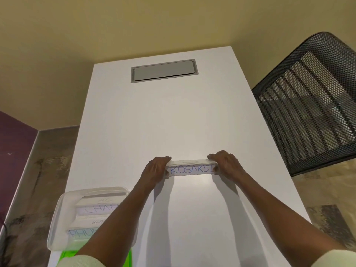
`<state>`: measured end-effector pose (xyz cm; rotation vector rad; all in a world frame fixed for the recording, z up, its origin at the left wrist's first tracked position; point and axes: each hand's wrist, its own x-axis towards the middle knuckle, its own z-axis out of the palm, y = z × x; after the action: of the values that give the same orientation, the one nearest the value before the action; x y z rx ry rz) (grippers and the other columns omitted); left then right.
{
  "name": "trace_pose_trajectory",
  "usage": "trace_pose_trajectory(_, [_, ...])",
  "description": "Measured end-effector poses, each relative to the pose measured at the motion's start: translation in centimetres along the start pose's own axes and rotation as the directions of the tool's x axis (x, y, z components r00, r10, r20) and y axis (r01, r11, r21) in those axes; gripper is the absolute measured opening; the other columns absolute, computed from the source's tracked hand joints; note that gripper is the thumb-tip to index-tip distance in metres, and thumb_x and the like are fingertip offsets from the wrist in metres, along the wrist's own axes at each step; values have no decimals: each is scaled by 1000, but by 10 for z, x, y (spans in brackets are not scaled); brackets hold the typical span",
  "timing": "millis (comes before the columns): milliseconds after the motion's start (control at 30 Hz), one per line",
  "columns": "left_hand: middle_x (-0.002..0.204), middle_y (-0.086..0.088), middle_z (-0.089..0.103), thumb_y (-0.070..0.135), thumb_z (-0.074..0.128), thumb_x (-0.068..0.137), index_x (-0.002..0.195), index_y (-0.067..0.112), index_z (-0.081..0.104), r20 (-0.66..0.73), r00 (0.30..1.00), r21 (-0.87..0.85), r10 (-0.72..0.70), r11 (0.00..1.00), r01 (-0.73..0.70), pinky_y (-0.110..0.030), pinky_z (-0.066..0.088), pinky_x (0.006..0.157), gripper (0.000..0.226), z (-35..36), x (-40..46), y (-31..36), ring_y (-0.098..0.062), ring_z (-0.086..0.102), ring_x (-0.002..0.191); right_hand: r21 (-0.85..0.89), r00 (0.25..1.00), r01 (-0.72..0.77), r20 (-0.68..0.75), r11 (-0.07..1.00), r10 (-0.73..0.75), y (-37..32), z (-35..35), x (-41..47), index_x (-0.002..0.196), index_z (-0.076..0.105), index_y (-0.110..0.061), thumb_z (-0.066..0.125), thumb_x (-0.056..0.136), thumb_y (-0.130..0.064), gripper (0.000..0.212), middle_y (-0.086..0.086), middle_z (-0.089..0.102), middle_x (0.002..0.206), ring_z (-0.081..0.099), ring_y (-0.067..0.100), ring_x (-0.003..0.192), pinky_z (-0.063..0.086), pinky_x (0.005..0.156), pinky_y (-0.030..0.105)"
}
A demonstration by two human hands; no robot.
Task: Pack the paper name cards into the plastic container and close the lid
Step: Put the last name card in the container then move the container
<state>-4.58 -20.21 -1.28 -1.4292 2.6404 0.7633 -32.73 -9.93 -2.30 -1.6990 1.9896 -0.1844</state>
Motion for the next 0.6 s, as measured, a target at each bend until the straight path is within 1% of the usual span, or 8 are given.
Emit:
trace_pose_trajectory(67, [126,-13,64,5,68,79,136,10,52,-1,1000,-1,3,1000,-3,-32,45,96,59,-1,2,2,-28,57,116,29,999,-39,13,999,39,-1,0,4,129,58,-22,63,83,-13,48,9,60,118,56,29,107,38,86,27])
trace_pose_trajectory(167, [120,-16,67,5,66,82,134,7,54,-23,999,-7,23,1000,-23,-32,46,94,54,2,5,-3,-30,58,113,56,1000,-26,-8,998,26,1,3,5,124,63,-16,66,78,-9,47,14,64,111,58,29,104,32,81,23])
trace_pose_trajectory(300, [109,-20,71,-2,62,83,128,1,59,-41,996,-25,75,997,-76,-32,47,89,46,6,4,-2,-33,62,105,34,1000,-9,2,999,8,0,3,6,118,66,-11,68,75,-9,43,16,69,103,60,33,100,44,80,32])
trace_pose_trajectory(367, [109,-22,70,-2,61,83,126,1,61,-31,997,10,71,997,-71,-31,48,88,43,3,5,1,-33,63,103,36,1000,-15,-11,999,15,-1,3,7,116,67,-13,66,76,-11,41,14,69,103,60,31,99,44,81,33])
trace_pose_trajectory(400, [106,-23,70,-4,62,81,123,1,63,-40,996,29,75,997,-73,-30,50,85,41,0,4,4,-33,64,100,34,1000,-13,-15,999,13,-1,3,6,119,66,-15,66,78,-12,41,14,69,105,60,31,100,43,82,32])
trace_pose_trajectory(467, [88,-25,72,-12,72,69,107,-4,70,-82,987,29,137,990,-135,-31,56,72,39,2,5,3,-36,69,81,16,1000,-17,-9,1000,17,-1,4,5,124,63,-16,64,82,-14,42,14,67,109,59,30,102,41,83,31])
trace_pose_trajectory(500, [87,-25,72,-13,72,69,106,-5,70,-89,985,38,149,988,-146,-32,57,72,38,2,5,4,-35,69,80,8,1000,-17,-8,1000,17,-2,4,5,125,62,-17,62,84,-14,42,14,67,110,59,30,102,40,83,31])
trace_pose_trajectory(600, [105,-16,71,3,53,88,117,8,66,20,999,78,28,997,-29,-35,49,86,32,-1,5,6,-31,60,100,49,999,-39,-32,998,41,-3,4,4,120,66,-17,57,88,-12,33,14,68,103,59,31,99,38,80,31])
